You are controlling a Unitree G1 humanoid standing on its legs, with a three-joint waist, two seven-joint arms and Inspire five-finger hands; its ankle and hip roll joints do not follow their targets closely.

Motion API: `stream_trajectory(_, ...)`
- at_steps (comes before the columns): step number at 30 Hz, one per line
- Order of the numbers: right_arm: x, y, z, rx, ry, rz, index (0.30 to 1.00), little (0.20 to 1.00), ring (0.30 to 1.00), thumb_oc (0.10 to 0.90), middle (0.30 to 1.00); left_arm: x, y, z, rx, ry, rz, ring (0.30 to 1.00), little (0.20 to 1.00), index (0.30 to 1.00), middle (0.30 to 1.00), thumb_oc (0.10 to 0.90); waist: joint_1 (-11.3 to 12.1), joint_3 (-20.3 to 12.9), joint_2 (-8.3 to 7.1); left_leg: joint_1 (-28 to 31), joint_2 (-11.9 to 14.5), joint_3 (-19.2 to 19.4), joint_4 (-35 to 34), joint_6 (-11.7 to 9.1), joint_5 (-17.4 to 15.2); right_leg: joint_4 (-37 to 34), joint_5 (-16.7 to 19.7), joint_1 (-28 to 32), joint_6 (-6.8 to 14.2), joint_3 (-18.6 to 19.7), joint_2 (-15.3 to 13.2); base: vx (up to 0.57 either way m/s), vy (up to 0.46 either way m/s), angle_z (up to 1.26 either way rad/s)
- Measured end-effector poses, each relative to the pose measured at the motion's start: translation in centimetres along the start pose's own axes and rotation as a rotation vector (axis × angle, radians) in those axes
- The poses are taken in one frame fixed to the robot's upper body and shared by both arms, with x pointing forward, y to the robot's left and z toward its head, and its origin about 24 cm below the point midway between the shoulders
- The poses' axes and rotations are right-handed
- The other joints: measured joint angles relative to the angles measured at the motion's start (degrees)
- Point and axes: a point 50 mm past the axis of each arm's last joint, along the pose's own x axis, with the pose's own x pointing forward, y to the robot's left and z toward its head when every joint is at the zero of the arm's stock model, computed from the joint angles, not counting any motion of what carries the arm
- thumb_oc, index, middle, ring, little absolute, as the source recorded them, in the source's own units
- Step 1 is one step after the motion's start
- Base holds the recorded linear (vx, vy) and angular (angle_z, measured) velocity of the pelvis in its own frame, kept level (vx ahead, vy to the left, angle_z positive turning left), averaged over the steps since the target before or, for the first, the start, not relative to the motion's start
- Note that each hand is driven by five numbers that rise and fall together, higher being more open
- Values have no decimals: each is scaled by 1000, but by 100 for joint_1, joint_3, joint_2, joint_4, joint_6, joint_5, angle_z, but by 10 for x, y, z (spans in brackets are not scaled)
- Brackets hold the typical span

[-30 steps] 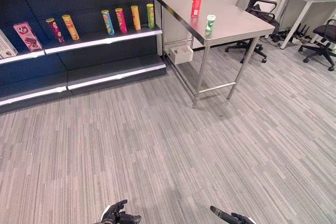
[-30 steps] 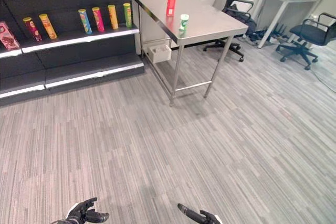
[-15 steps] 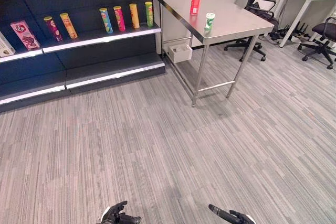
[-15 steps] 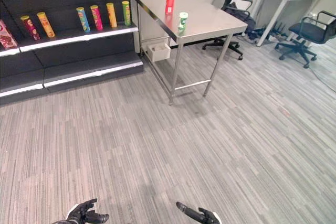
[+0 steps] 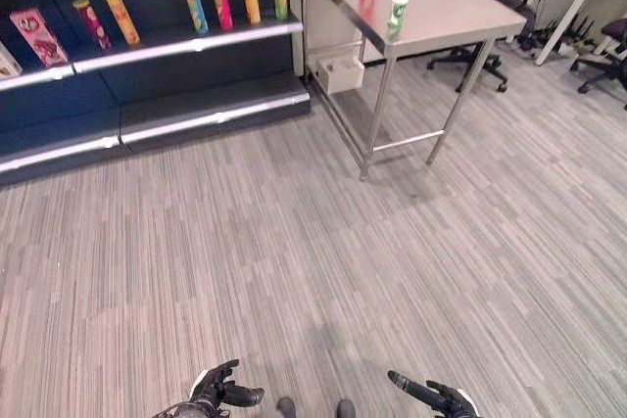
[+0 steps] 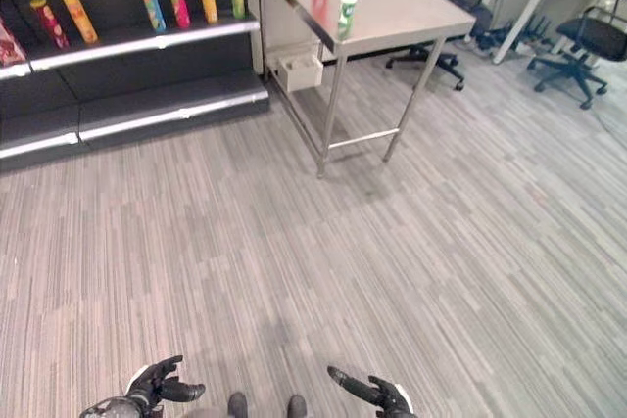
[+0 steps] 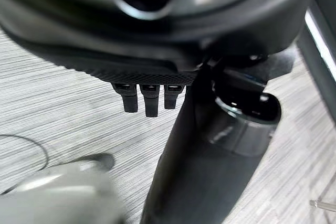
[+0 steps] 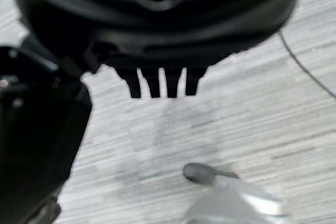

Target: Put the goods on the table back onto the shelves and tidy them up.

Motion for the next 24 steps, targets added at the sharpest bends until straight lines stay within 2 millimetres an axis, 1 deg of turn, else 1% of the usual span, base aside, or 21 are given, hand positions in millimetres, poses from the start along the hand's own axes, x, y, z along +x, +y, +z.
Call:
stream_trajectory(1,1,-1,1,7,4,-9,900,900,900,800,900,4,0,23,-24,-81,-2,900,900,900,900,800,110,181,-40,-460,21,7,239,27,-2,47,-101,5,-139,0,-20,373,38,36)
stream_trajectory(2,1,-6,1,12,6,-22,900,900,900,800,900,5,-3,27,-11,-87,-12,900,900,900,900,800,159,180,-28,-431,21,161,-696,139,-47,-34,-107,39,-194,3,-19,549,106,12)
stream_trajectory(3,1,-9,3,18,-1,-30,900,900,900,800,900,5,-4,23,-12,-72,-13,900,900,900,900,800,136,180,-10,-348,16,212,-1373,138,-45,-110,-105,97,-190,2,-11,464,101,-7)
stream_trajectory(5,2,-16,4,-18,-3,-39,900,900,900,800,900,2,-5,11,-5,-42,-20,900,900,900,900,800,185,86,196,44,171,137,-3919,-1,138,-731,-15,415,9,142,251,493,109,-19)
stream_trajectory(6,2,-20,7,-23,-11,-49,900,900,900,800,900,2,-2,11,-42,-43,-6,900,900,900,900,800,296,179,271,-109,236,-82,-4034,-254,345,-1031,280,807,-177,349,426,643,180,-27)
stream_trajectory(7,2,-22,6,-29,-4,-55,900,900,900,800,900,3,-2,11,-64,-45,4,900,900,900,900,800,383,146,321,-76,300,-169,-4003,-228,310,-1058,207,901,-105,448,512,580,204,-73)
stream_trajectory(8,2,-21,6,-30,-6,-53,900,900,900,800,900,1,1,2,-70,-15,20,900,900,900,900,800,600,-5,274,9,373,-125,-3973,-203,318,-1018,94,941,-120,698,513,447,173,-105)
stream_trajectory(10,3,-19,18,-43,-53,-45,900,900,900,800,900,-4,5,-24,-45,80,37,900,900,900,900,800,606,-345,235,154,293,81,-3573,48,286,-1089,-88,1092,-13,967,393,406,158,-93)
stream_trajectory(12,3,-18,16,-53,-48,-38,900,900,900,800,900,-7,6,-34,-36,115,40,900,900,900,900,800,619,-482,207,370,198,94,-3619,164,288,-1057,-182,1181,39,1044,318,301,133,-48)
stream_trajectory(13,1,-13,3,-88,-16,-15,900,900,900,800,900,-14,9,-52,-26,162,50,900,900,900,900,800,550,-752,60,866,-58,222,-4003,670,694,-884,-407,1336,394,1095,58,293,149,-62)
stream_trajectory(14,-1,-8,-4,-108,5,2,900,900,900,800,900,-16,12,-55,-12,166,54,900,900,900,900,800,552,-777,-27,1058,-106,396,-3973,961,961,-476,-641,1330,728,1033,-49,277,165,-41)
stream_trajectory(15,-2,-2,-8,-112,9,20,900,900,900,800,900,-17,16,-54,4,161,60,900,900,900,900,800,540,-843,-140,1154,-208,403,-3967,1067,841,-220,-700,1274,930,903,-152,270,164,-20)
stream_trajectory(16,-2,2,-6,-113,4,37,900,900,900,800,900,-13,17,-47,9,144,61,900,900,900,900,800,533,-864,-190,1263,-264,425,-3968,1142,642,387,-710,1054,1111,822,-197,190,177,-8)
stream_trajectory(17,-2,5,-6,-113,7,48,900,900,900,800,900,-12,17,-44,16,137,55,900,900,900,900,800,541,-863,-156,1347,-213,452,-3966,1176,606,1379,-889,616,1275,657,-227,150,184,-18)
stream_trajectory(18,-2,8,-4,-112,2,58,900,900,900,800,900,-9,17,-35,30,105,48,900,900,900,900,800,544,-883,-197,1439,-298,442,-3953,1244,522,2037,-828,261,1390,560,-346,230,252,-22)
stream_trajectory(19,0,8,4,-116,-24,59,900,900,900,800,900,-6,15,-26,44,83,38,900,900,900,900,800,525,-815,-162,1588,-322,474,-3940,1293,342,3220,-393,-254,1697,490,-504,173,201,-7)
stream_trajectory(20,1,8,11,-106,-46,56,900,900,900,800,900,-4,14,-20,51,71,35,900,900,900,900,800,465,-706,-124,1771,-379,448,-3947,1363,282,4227,-6,-728,1724,194,-754,216,182,-1)
stream_trajectory(21,1,7,14,-101,-54,53,900,900,900,800,900,-2,13,-13,51,51,34,900,900,900,900,800,422,-657,-48,2058,-433,448,-3930,1572,125,4830,27,-1142,1630,-9,-1041,243,130,8)
stream_trajectory(22,1,7,16,-102,-62,53,900,900,900,800,900,-1,13,-10,49,41,35,900,900,900,900,800,409,-611,66,2192,-439,449,-3833,1634,-35,4986,34,-1409,1584,-70,-1198,289,64,4)
stream_trajectory(23,1,6,16,-103,-64,51,900,900,900,800,900,0,13,-7,50,30,36,900,900,900,900,800,291,-598,177,2373,-427,449,-3831,1587,-224,4861,-49,-1741,1460,-223,-1390,502,-73,17)
stream_trajectory(24,1,6,13,-105,-53,51,900,900,900,800,900,0,13,-6,48,28,41,900,900,900,900,800,222,-561,289,2593,-426,408,-3951,1436,-342,3761,-151,-1944,1367,-532,-1547,515,-132,9)
